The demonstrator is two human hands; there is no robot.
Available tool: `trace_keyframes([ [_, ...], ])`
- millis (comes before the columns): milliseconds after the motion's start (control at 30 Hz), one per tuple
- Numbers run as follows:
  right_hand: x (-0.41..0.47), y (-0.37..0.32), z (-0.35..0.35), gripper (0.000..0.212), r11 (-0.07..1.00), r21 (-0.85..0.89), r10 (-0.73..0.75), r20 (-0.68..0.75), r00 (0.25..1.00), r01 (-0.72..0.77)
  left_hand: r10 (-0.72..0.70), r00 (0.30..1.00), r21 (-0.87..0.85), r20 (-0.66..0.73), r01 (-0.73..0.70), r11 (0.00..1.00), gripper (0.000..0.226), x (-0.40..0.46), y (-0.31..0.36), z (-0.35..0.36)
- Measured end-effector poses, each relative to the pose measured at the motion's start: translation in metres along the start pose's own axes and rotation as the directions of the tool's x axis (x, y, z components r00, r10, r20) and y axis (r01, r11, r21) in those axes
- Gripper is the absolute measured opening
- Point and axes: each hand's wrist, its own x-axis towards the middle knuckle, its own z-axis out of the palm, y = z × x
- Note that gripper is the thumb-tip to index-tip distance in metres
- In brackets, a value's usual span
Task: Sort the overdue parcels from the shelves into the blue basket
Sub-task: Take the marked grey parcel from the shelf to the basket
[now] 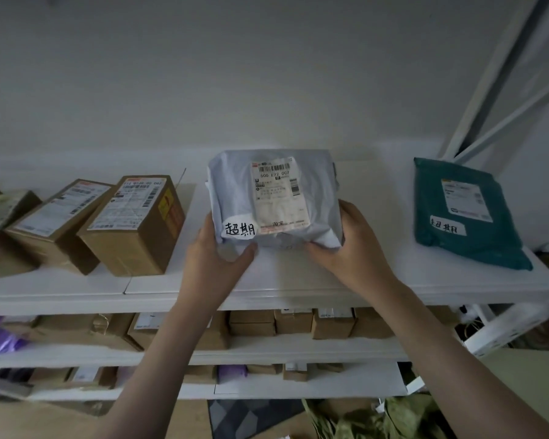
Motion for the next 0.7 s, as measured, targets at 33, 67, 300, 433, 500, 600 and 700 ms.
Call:
trace_keyframes([
  [33,-0.003,-0.004,-0.008,0.064,0.999,-0.007,-0.034,-0.037,0.999,0.034,0.039,0.999,-0.019,-0.033,-0.039,0.999,0.058,-0.005,0.008,-0.003],
  [67,-0.006,-0.007,-0.015,0.068,0.998,-0.014,-0.065,-0.064,0.996,0.064,0.065,0.996,-0.009,-0.063,-0.066,0.998,0.058,-0.011,0.014,-0.005],
  [300,-0.017,-0.014,-0.043,0.073,0.992,-0.015,-0.129,-0.120,0.984,0.129,0.125,0.981,-0.031,-0.151,-0.132,0.991,0.065,-0.030,0.048,0.000],
  [433,-0.025,-0.010,-0.046,0.074,0.993,-0.001,-0.114,-0.104,0.988,0.115,0.144,0.979,-0.028,-0.144,-0.149,0.988,0.062,-0.037,0.052,0.003],
  [500,-0.027,-0.008,-0.047,0.073,0.993,0.015,-0.114,-0.102,0.988,0.116,0.135,0.980,-0.033,-0.144,-0.141,0.989,0.062,-0.040,0.052,0.004],
  [600,-0.024,-0.012,-0.047,0.072,0.989,0.039,-0.136,-0.092,0.986,0.140,0.117,0.981,-0.036,-0.156,-0.124,0.992,0.066,-0.046,0.055,-0.001],
  [700,-0.021,-0.021,-0.042,0.070,0.982,0.065,-0.169,-0.086,0.982,0.175,0.120,0.975,-0.017,-0.188,-0.125,0.992,0.069,-0.050,0.058,-0.011],
])
